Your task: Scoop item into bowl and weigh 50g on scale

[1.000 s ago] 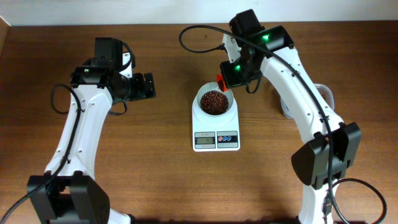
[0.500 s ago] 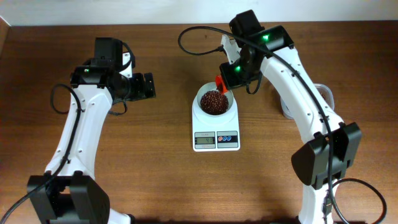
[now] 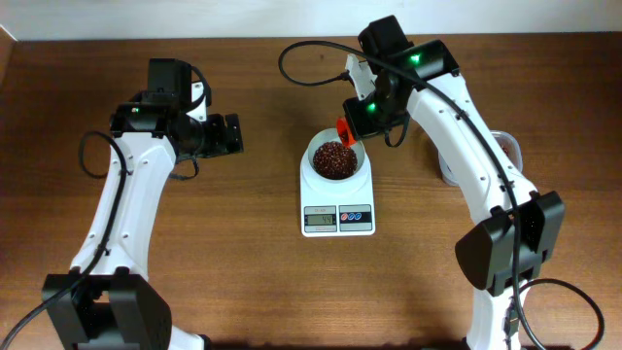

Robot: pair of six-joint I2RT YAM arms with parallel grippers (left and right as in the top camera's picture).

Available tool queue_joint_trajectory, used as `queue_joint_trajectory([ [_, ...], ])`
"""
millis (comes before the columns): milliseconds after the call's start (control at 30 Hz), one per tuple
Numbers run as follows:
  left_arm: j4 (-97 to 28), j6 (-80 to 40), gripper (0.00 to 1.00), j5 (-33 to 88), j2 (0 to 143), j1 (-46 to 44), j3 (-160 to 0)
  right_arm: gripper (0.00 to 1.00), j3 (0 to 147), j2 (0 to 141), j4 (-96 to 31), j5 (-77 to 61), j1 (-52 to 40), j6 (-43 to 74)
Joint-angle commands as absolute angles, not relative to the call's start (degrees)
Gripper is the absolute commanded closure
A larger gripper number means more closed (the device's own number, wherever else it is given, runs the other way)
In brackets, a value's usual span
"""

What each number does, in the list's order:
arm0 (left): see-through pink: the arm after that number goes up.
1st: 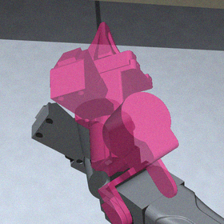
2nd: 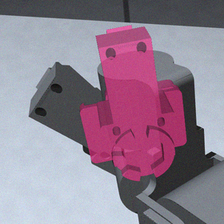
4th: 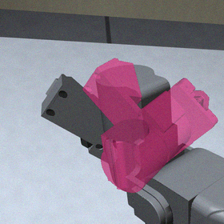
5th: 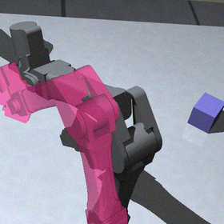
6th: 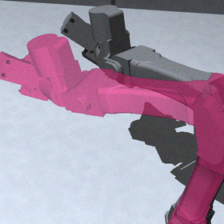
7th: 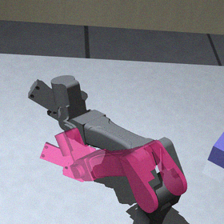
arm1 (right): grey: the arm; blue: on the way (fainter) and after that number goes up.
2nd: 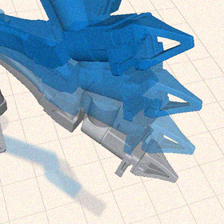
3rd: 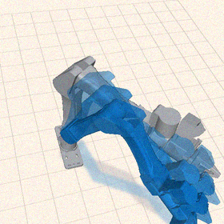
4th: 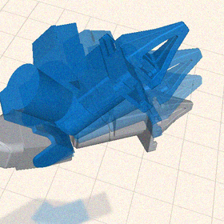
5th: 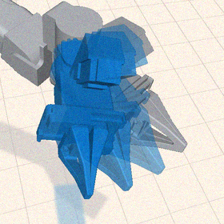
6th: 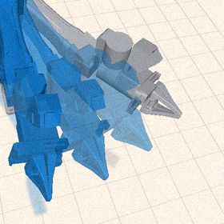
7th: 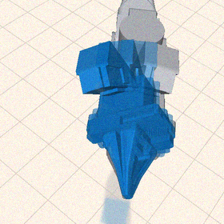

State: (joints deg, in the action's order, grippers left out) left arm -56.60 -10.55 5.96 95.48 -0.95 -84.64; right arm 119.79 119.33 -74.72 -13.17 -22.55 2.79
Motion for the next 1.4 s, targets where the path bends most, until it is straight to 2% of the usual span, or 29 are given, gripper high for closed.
queue_joint_trajectory([
  [0,-56.7,-10.7,0.01,5.8,95.9,-1.1,-84.5,0.96,121.0,119.3,-74.6,-13.9,-22.4,2.8],
  [567,-56.7,-10.7,0.01,5.8,95.9,-1.1,-84.5,0.96,121.0,119.3,-74.5,-12.1,-22.4,3.9],
  [667,-56.7,-10.7,0.01,5.8,95.9,-1.1,-84.5,0.96,121.0,119.3,-75.4,-15.3,-22.9,-1.6],
  [733,-56.7,-10.7,0.01,5.8,95.9,-1.1,-84.5,0.96,121.0,119.3,-75.3,-12.7,-22.9,2.3],
  [767,-56.7,-10.7,0.01,5.8,95.9,-1.1,-84.5,0.96,121.0,119.3,-75.7,-15.0,-22.9,-2.7],
  [833,-56.7,-10.7,0.01,5.8,95.9,-1.1,-84.5,0.96,121.0,119.4,-75.7,-13.6,-23.0,-0.1],
  [867,-56.7,-10.7,0.01,5.8,95.9,-1.1,-84.5,0.96,121.0,119.3,-76.4,-17.3,-23.1,-6.6],
  [933,-56.7,-10.7,0.01,5.8,95.9,-1.1,-84.5,0.96,121.0,119.4,-76.1,-13.4,-23.1,0.1],
  [967,-56.7,-10.7,0.01,5.8,95.9,-1.1,-84.5,0.96,121.0,119.4,-76.6,-14.9,-23.3,-5.5],
  [1033,-56.7,-10.7,0.01,5.8,95.9,-1.1,-84.5,0.96,121.0,119.3,-76.5,-10.0,-23.3,0.4],
  [1067,-56.7,-10.7,0.01,5.8,95.9,-1.1,-84.5,0.96,121.0,119.4,-76.9,-11.0,-23.4,-3.3],
  [1133,-56.7,-10.7,0.01,5.8,95.9,-1.1,-84.5,0.96,121.0,119.4,-76.7,-9.8,-23.2,0.1],
  [1367,-56.7,-10.7,0.01,5.8,95.9,-1.1,-84.5,0.96,121.0,119.4,-76.4,-9.8,-23.1,0.1],
])
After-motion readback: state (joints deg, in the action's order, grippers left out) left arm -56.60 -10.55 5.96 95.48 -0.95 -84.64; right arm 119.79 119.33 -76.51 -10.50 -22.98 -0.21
